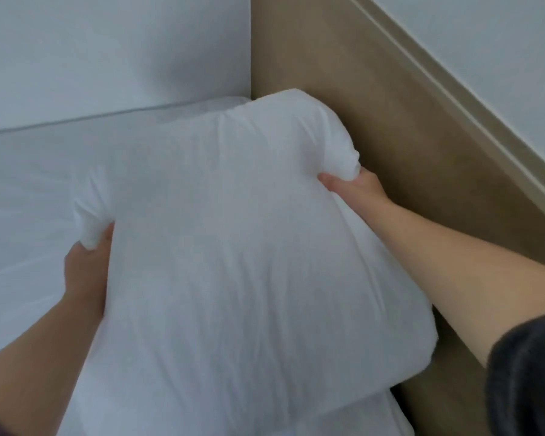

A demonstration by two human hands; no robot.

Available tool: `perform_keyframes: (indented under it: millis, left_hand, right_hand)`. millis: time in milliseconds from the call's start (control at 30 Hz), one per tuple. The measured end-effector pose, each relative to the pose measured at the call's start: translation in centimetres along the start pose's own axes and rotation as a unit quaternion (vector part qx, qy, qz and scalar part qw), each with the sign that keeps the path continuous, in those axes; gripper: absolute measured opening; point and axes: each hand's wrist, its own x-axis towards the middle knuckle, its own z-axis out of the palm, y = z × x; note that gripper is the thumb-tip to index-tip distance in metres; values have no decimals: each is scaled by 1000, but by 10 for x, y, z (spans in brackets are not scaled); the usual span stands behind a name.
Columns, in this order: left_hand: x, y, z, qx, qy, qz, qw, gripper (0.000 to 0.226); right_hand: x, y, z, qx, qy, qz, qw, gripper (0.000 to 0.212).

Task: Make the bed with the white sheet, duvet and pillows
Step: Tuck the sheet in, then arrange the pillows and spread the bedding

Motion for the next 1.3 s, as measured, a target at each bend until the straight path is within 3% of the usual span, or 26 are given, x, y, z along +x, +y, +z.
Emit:
perform_keyframes:
  millis: [100, 200, 300, 367, 467, 567, 667, 767, 967, 1100, 1200, 1300]
  left_hand:
    - [16, 6, 15, 40, 27, -36, 998, 72]
    - [19, -20, 39, 126, -8, -80, 989, 81]
    - [-14, -70, 66, 309, -102, 24, 945, 88]
    - [-37, -88, 79, 412, -104, 99, 900, 92]
    - [-42, -90, 82, 461, -56, 228, 856, 83]
    - [-32, -102, 92, 487, -57, 393, 778, 73]
    - [-11, -115, 106, 529, -90, 341, 772, 75]
    - [0, -127, 113, 561, -122, 286, 768, 79]
    - [-50, -141, 83, 531, -156, 284, 783, 82]
    - [-97, -163, 51, 575, -207, 298, 733, 81]
    - [-128, -170, 30, 595, -251, 271, 714, 79]
    - [-152, -151, 2, 616, -312, 276, 669, 78]
  right_hand:
    - [30, -7, 3, -56, 17, 2, 998, 79]
    - [42, 26, 22, -246, 12, 46, 968, 98]
    - [16, 88, 61, -457, -69, 16, 887, 83]
    - [-7, 118, 82, -519, -101, -12, 848, 74]
    - [-20, 130, 97, -549, -49, -62, 832, 69]
    - [-20, 135, 114, -584, -27, -188, 789, 64]
    - [-11, 155, 127, -617, -29, -200, 761, 63]
    - [-9, 177, 127, -628, -13, -170, 760, 64]
    - [-59, 197, 107, -624, -40, -102, 773, 65]
    - [-115, 216, 96, -618, -62, -73, 780, 62]
    - [-163, 230, 87, -606, -83, -16, 791, 63]
    - [-217, 228, 74, -576, -102, 50, 810, 61]
